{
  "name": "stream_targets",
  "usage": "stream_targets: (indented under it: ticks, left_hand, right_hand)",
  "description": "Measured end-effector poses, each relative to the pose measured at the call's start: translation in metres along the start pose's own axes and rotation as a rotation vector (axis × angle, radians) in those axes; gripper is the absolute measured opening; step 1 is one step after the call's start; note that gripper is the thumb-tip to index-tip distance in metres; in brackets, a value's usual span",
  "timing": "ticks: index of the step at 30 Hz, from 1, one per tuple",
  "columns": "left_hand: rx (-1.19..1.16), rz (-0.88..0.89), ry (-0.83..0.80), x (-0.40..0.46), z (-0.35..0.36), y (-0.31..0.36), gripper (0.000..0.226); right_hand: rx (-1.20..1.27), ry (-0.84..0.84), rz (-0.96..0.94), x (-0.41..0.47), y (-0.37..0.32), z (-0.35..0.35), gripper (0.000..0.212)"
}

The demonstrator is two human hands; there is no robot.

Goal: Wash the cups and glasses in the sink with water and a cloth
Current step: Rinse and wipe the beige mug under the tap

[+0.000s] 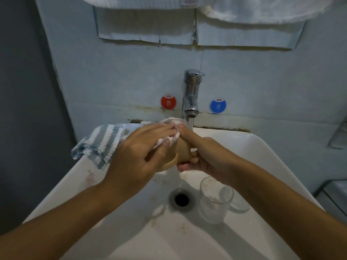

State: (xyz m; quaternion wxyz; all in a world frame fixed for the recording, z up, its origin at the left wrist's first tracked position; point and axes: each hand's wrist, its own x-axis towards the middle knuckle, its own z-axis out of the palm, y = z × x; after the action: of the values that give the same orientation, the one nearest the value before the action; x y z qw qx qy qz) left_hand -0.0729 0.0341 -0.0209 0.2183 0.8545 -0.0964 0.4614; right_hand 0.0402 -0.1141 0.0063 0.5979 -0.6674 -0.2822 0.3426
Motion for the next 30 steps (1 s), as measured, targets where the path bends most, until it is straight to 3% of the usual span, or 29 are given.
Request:
stream_targets:
  ticks: [5, 8, 11, 14, 20, 25, 30]
  left_hand:
    - [-0.152, -0.38, -0.063, 0.0, 0.001, -0.013, 0.025]
    - [-0.223, -0.49, -0.1, 0.002, -0.002, -0.015, 0.023]
    - [-0.315, -0.57, -0.013, 0.01, -0.002, -0.004, 0.025]
    - [-0.392, -0.94, 0.189, 0.014, -0.005, -0.005, 0.025]
    - [-0.886, -1.472, 0.22, 0.006, -0.018, -0.022, 0.022]
    - [-1.105, -1.504, 0.003, 0.005, -0.012, -0.017, 0.044]
    - [-1.104, -1.635, -0.065, 0.003, -0.006, -0.017, 0.032]
  right_hand:
    - [-0.193, 0.034, -0.074, 0.0, 0.003, 0.0, 0.061]
    - [-0.228, 0.025, -0.066, 0.0, 0.005, 0.004, 0.056]
    - [-0.231, 0.029, -0.026, -0.002, 0.003, 0.005, 0.06]
    - [-0.152, 0.024, 0.026, -0.004, 0.003, 0.007, 0.055]
    - [0.066, -0.034, 0.122, 0.002, 0.003, 0.003, 0.081]
    - [0.308, -0.108, 0.107, 0.0, 0.001, 0.007, 0.062]
    - [0.244, -0.024, -0.032, 0.006, 0.01, 0.012, 0.057]
